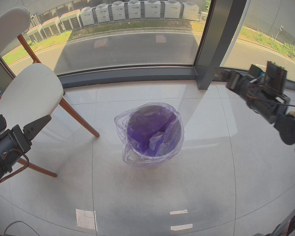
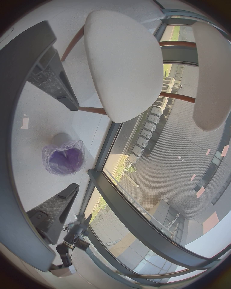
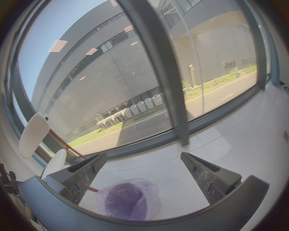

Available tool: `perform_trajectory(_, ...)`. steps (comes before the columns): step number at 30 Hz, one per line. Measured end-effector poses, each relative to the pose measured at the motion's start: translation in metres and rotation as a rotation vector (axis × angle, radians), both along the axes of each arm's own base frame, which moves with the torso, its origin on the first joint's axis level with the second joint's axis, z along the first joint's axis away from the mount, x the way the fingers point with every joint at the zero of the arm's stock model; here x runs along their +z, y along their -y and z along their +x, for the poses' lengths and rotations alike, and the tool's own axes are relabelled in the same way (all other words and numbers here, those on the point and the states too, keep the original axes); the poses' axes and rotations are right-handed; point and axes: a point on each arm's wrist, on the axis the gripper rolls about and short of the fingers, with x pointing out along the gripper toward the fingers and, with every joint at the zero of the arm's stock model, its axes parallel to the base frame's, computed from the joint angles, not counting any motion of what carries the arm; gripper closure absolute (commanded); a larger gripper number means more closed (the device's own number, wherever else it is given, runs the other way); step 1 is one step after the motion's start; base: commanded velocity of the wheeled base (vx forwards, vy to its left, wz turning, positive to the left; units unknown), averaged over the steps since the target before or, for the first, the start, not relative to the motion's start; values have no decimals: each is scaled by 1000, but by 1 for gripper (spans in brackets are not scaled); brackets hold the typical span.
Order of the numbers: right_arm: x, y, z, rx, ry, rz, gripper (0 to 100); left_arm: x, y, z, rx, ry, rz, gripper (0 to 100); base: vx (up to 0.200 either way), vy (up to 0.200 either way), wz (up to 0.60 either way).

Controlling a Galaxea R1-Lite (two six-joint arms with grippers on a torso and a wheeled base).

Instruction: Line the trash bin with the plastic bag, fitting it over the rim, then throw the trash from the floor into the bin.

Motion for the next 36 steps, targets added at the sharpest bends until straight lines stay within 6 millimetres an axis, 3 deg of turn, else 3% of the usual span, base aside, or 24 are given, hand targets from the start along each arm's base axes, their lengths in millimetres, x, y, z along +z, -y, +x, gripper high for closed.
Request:
perform_trajectory(3,7,40,-32,-97,18,-18,0,-4,-3,-11,21,16,5,0,0,0,0)
perform_trajectory(8,7,80,-97,-200,34,-97,0,-11,-7,-30,41,43,16,0,0,0,0)
perform_trajectory(16,-17,105,-193,-264,-21,-228,0,-29,-11,-58,50,75,68,0,0,0,0)
perform_trajectory(22,-58,115,-257,-273,-53,-288,0,-55,-14,-87,33,72,155,0,0,0,0)
perform_trajectory(31,-142,116,-302,-137,-102,-370,0,-121,-22,-140,63,22,435,0,0,0,0)
perform_trajectory(36,-166,116,-310,-189,-114,-365,0,-143,-24,-151,101,18,456,0,0,0,0)
